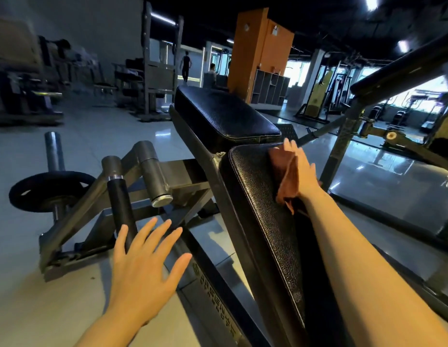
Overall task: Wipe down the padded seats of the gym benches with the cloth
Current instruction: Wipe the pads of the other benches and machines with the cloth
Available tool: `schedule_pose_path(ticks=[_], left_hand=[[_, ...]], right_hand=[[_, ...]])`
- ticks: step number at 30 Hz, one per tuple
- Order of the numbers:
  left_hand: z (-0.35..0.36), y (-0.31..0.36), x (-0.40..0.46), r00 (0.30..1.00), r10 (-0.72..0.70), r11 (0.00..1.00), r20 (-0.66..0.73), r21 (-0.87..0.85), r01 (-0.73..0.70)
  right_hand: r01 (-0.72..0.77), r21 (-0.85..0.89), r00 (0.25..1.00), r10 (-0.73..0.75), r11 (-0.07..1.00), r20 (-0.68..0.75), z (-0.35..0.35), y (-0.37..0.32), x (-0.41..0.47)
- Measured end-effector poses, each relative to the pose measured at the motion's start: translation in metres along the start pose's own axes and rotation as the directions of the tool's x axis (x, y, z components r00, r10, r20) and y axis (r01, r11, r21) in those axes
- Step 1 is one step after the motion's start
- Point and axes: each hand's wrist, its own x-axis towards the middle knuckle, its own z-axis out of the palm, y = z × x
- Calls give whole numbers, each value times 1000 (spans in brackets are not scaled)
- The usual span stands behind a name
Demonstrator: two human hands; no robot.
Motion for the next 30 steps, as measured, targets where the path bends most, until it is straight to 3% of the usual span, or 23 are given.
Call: schedule_pose_path(ticks=[4,9,11,13,15,17,19,21,30], left_hand=[[0,-2,0,1000,-22,1000,-3,-17,22],[-1,-1,-3,999,-36,999,21,-19,36],[-2,-1,-4,999,-42,999,27,-21,42],[-4,0,-5,998,-52,999,40,-9,53],[-6,1,-5,996,-66,998,56,-1,66],[-6,1,-6,994,-75,997,77,-2,75],[-5,1,-6,993,-86,996,79,-9,87],[-3,1,-7,994,-94,995,63,-28,96],[6,-4,-4,996,-80,995,-27,-58,78]], right_hand=[[211,20,976,-210,977,-65,-1,-65,-12],[519,-6,855,-518,855,35,1,-53,-74],[542,-1,840,-542,840,23,-1,-42,-100],[471,-86,875,-477,878,-86,0,-35,-125],[308,-178,927,-337,935,-165,5,-39,-145],[114,-49,988,-118,992,-104,16,-50,-155],[-47,111,996,56,993,-73,22,-66,-146],[-142,108,985,151,984,-80,22,-75,-121],[-126,59,988,131,990,-84,-4,-19,0]])
